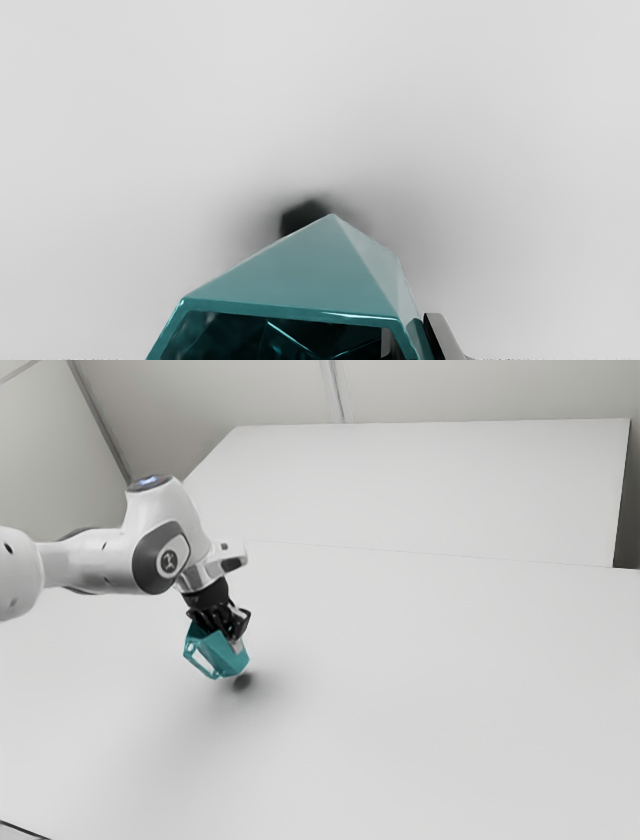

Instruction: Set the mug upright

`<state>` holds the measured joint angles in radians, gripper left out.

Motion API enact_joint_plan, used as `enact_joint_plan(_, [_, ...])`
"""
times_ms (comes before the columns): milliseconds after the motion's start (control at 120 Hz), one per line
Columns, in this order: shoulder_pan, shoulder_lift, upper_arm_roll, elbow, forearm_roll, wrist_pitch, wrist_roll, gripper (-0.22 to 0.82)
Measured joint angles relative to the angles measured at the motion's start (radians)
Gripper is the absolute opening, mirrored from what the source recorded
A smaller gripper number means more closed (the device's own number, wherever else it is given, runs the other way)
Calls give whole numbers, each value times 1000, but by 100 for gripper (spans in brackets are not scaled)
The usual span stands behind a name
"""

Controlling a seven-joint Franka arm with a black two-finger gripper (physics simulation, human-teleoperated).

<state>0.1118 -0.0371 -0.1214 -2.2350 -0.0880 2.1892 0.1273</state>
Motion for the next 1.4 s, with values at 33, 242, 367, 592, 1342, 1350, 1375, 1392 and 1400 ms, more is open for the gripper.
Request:
enact_joint_plan(33, [3, -3, -4, -8, 4, 3, -10, -17])
enact_joint_plan(242, [17, -10, -19, -43, 59, 18, -79, -18])
enact_joint_plan(367, [18, -12, -32, -59, 93, 24, -122, -18])
enact_joint_plan(592, [9, -13, -47, -82, 120, 35, -194, -18])
enact_joint_plan(1342, [23, 31, -60, -117, 145, 102, -327, 11])
enact_joint_plan(1350, [24, 30, -60, -117, 144, 102, -328, 11])
enact_joint_plan(1375, [26, 26, -62, -117, 144, 103, -329, 14])
enact_joint_plan(1392, [28, 22, -64, -116, 143, 103, -330, 15])
enact_joint_plan(1400, [29, 21, -65, -116, 143, 103, -331, 16])
